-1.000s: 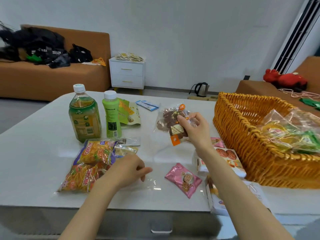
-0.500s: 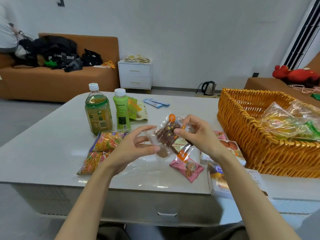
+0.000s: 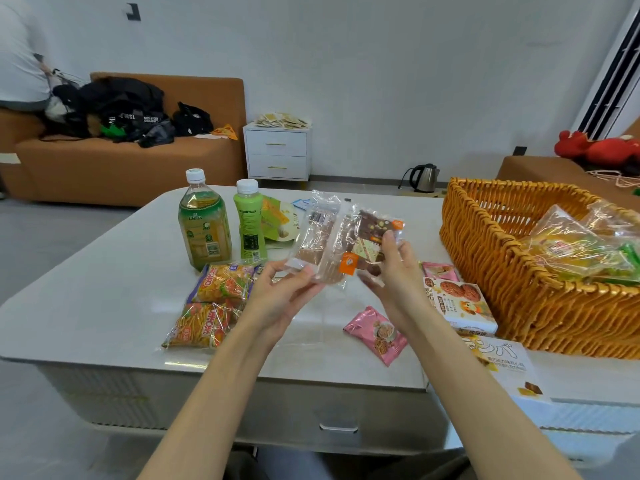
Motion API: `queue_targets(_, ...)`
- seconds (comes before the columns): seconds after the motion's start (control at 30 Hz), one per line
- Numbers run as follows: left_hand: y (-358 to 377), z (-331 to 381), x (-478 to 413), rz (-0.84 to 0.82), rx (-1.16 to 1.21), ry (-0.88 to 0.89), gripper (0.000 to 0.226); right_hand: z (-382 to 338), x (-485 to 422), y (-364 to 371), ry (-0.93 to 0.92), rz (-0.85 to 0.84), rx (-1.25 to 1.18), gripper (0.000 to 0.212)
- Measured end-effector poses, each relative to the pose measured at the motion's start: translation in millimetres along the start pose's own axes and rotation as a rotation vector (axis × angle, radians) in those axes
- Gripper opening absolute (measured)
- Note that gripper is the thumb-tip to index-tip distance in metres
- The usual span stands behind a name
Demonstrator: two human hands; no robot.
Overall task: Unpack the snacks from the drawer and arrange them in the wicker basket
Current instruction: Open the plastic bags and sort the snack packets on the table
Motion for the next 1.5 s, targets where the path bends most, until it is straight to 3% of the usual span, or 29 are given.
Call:
queue_targets(0.07, 3, -4, 1, -0.014, -0.025, 0.001, 0.027, 6, 0, 9, 0.010, -0.037, 0.027, 0.018)
queue_targets(0.2, 3, -9, 3, -0.029, -0.418, 0.018, 0.032, 10, -2, 9, -0.009, -0.031, 0.110, 0.020)
queue_targets(0.33, 4, 9, 8, -0.136, -0.625, 0.031, 0.032, 4, -3, -7, 0.025, 0.061, -0.016, 0.019)
queue_targets(0.43, -17, 33, 9, 0.072, -0.958, 0.167, 0.028, 1, -6, -23, 0.091, 0.118, -0.069, 0.019)
queue_targets(0.5, -29, 36, 9, 0.242, -1.324, 0.168, 0.045, 11, -5, -27, 0.237, 0.086, -0.172, 0.022)
queue_targets(0.57, -33, 24, 9, 0.299, -1.654, 0.079, 0.066, 25, -1, -24, 0.408, 0.022, -0.273, 0.029)
queue_targets(0.73, -29, 6, 5, 0.404, -1.889, 0.079, 0.083, 35, 13, -13, 0.577, -0.197, -0.173, 0.022)
queue_targets(0.9, -31, 1, 2, 0.392, -1.913, 0.034, 0.063, 18, 22, -7, 0.600, -0.467, -0.027, 0.035)
queue_targets(1.0, -32, 3, 2, 0.334, -1.854, 0.052, 0.041, 14, 27, 4, 0.591, -0.602, 0.149, 0.031)
queue_targets(1.2, -42, 7, 12, 0.256, -1.802, -0.025, 0.014, 39, 13, 8, 0.613, -0.532, 0.483, 0.048)
queue_targets(1.3, -44, 8, 16, 0.206, -1.600, 0.002, 0.004, 42, 7, 9, 0.583, -0.506, 0.551, 0.046)
queue_targets(1.4, -37, 12, 16, 0.124, -1.422, 0.071, 0.016, 43, 4, 14, 0.528, -0.472, 0.617, 0.046)
queue_targets(1.5, -32, 15, 17, 0.075, -1.387, 0.125, 0.024, 42, 1, 18, 0.503, -0.414, 0.491, 0.039)
Point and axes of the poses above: each hand's wrist, its own x-axis away from the middle knuckle, its own y-axis out of the palm, z = x × y, the point moved 7 cm from there along -x, towards the middle knuckle, and after that the axes turned 8 degrees about -z, right-handed, at the moved point
